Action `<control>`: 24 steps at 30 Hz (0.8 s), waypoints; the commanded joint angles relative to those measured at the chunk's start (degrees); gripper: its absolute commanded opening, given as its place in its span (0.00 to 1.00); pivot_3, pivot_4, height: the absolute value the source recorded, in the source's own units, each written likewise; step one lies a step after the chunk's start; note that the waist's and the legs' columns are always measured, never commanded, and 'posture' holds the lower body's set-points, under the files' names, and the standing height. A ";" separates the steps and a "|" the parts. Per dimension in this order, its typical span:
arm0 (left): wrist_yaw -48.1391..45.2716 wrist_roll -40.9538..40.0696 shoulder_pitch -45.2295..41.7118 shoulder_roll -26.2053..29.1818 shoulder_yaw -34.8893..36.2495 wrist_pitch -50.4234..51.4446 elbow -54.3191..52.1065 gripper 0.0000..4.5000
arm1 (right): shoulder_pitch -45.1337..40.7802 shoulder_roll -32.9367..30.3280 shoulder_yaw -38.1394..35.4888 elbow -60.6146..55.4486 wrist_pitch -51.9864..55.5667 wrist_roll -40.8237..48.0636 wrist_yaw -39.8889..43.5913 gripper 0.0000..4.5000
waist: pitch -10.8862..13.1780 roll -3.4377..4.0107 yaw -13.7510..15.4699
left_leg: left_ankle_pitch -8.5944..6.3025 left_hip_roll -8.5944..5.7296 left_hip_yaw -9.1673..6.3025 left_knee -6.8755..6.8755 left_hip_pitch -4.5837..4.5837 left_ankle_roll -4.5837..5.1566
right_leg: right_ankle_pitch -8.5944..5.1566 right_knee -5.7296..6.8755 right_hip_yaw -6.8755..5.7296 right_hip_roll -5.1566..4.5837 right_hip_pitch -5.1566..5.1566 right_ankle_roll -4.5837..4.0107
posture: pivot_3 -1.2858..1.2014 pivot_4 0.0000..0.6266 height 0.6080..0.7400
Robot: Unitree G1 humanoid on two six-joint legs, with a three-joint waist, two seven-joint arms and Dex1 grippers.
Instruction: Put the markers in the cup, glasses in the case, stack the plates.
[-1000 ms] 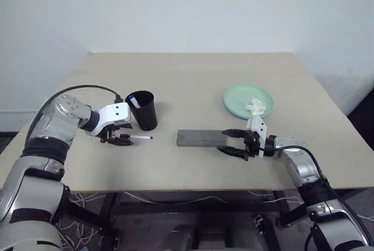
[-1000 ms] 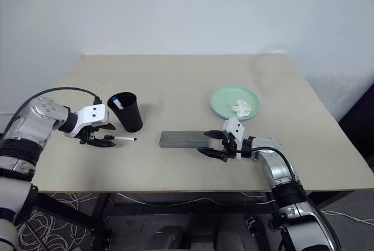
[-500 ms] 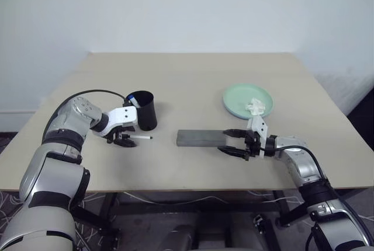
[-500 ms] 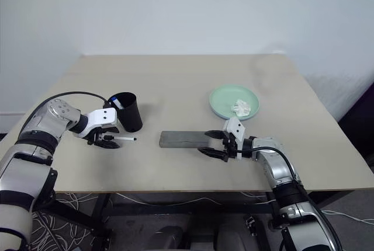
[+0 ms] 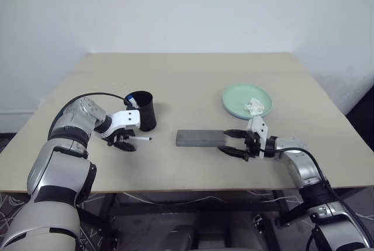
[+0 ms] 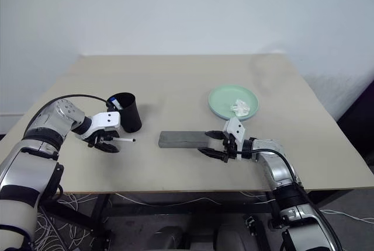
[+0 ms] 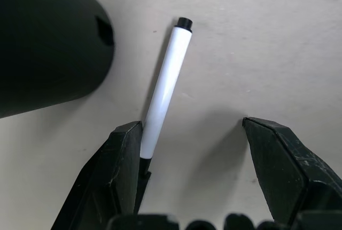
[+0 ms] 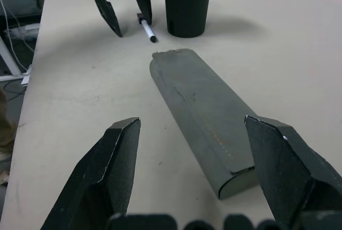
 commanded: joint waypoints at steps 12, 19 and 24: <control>-5.64 -1.17 -0.84 0.99 2.01 -0.30 -1.02 0.01 | -1.47 -0.02 -0.64 -1.88 -0.19 0.06 -0.05 0.75 | 0.01 -0.01 0.02 | 0.00 0.00 -0.02 0.05 -0.02 0.00 | 0.00 0.02 -0.02 0.00 0.00 0.00 | 0.52 0.00 1.00; -6.11 -1.53 -0.15 1.20 2.75 -0.90 -1.89 0.01 | -1.85 0.10 -0.61 -1.42 -0.31 0.03 0.02 0.75 | 0.00 -0.01 0.02 | 0.00 0.00 -0.03 0.07 0.00 0.00 | 0.00 0.03 -0.03 0.00 0.01 0.00 | 0.52 0.00 1.00; -11.10 -6.31 0.35 0.36 6.21 0.44 -5.24 0.01 | -1.57 0.04 -0.72 -1.65 -0.28 0.07 -0.13 0.75 | 0.01 -0.01 0.02 | 0.00 0.00 -0.03 0.07 -0.01 0.00 | 0.00 0.03 -0.03 -0.01 0.00 0.00 | 0.52 0.00 1.00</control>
